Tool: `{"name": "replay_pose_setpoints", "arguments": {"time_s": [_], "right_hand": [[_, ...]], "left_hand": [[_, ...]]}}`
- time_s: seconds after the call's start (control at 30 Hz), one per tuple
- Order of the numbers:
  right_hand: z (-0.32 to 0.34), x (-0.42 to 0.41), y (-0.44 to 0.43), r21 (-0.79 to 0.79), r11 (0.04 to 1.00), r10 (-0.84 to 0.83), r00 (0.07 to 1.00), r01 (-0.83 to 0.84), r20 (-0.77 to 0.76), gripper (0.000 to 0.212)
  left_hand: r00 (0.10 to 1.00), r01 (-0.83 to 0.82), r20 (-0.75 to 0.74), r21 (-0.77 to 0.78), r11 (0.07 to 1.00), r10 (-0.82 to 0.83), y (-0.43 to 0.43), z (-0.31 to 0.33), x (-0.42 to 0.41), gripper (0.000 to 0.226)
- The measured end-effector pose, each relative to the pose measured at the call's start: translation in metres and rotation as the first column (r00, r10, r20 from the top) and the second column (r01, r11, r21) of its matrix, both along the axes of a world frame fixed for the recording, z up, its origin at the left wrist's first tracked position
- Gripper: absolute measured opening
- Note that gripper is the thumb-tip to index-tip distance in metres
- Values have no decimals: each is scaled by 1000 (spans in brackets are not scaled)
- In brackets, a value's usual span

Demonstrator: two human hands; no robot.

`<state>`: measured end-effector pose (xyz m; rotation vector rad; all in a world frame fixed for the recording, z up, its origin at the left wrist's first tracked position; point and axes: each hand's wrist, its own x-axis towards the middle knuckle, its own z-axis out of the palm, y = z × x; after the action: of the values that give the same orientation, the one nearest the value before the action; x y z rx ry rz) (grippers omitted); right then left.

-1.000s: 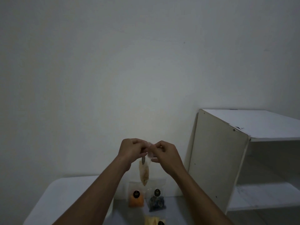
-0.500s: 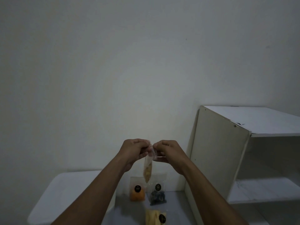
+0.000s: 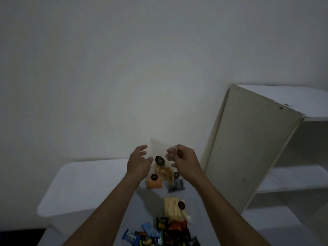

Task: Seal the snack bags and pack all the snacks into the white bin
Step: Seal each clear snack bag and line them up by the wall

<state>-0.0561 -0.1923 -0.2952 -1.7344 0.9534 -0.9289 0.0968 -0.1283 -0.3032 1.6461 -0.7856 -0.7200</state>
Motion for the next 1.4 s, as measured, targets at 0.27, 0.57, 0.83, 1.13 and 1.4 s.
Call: {"name": "replay_pose_setpoints", "arguments": {"time_s": [0.27, 0.57, 0.83, 1.13, 1.4], "right_hand": [[-57, 4, -12, 172, 982, -93, 994, 82, 60, 12], [-178, 33, -66, 254, 947, -126, 957, 194, -260, 13], [-251, 69, -118, 259, 949, -81, 931, 181, -355, 15], [-275, 83, -137, 288, 952, 24, 909, 106, -417, 30], [-250, 53, -127, 306, 948, 42, 922, 85, -386, 40]], "left_hand": [[986, 114, -138, 159, 981, -92, -9, -80, 0, 14], [987, -124, -61, 282, 951, 147, -54, -184, 2, 17], [956, -268, 14, 442, 856, 292, -102, -238, 16, 22], [942, -303, 32, 507, 807, 334, -123, -275, 32, 20], [927, -366, 102, 458, 810, 361, -114, -256, 11, 38]]}}
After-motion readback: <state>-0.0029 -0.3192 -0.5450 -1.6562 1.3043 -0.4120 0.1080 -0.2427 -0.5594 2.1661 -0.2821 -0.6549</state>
